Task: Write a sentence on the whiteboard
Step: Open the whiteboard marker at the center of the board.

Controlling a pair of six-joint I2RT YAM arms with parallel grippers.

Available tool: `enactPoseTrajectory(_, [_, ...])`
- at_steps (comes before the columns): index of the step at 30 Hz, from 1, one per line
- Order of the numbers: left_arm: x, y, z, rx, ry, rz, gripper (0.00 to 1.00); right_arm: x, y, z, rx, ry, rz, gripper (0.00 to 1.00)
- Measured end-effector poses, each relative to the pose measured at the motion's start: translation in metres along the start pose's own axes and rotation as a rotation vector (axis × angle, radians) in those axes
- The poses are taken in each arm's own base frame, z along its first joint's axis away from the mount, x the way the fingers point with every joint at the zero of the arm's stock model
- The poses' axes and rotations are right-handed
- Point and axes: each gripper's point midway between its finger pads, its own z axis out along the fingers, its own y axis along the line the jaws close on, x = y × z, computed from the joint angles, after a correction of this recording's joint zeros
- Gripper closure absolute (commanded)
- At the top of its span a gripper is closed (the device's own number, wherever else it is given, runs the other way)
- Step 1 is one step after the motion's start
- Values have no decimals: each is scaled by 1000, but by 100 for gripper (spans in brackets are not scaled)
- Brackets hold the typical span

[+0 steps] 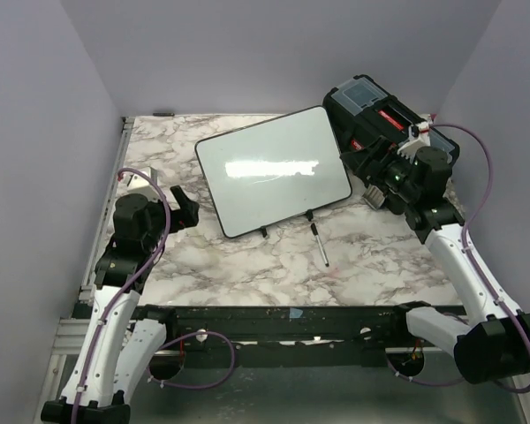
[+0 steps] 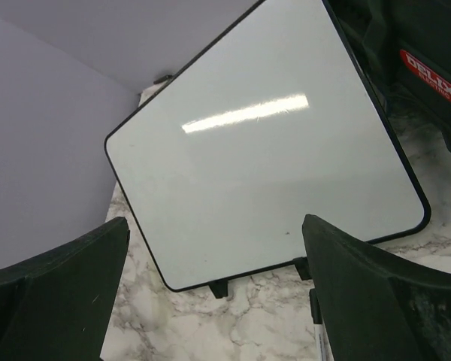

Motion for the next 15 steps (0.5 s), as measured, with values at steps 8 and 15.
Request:
enactPoseTrajectory(8, [11, -21, 0, 86, 40, 55, 9, 36, -25, -13, 118, 163, 7, 0])
enactPoseTrajectory(15, [23, -35, 2, 140, 89, 96, 12, 79, -29, -27, 274, 337, -68, 0])
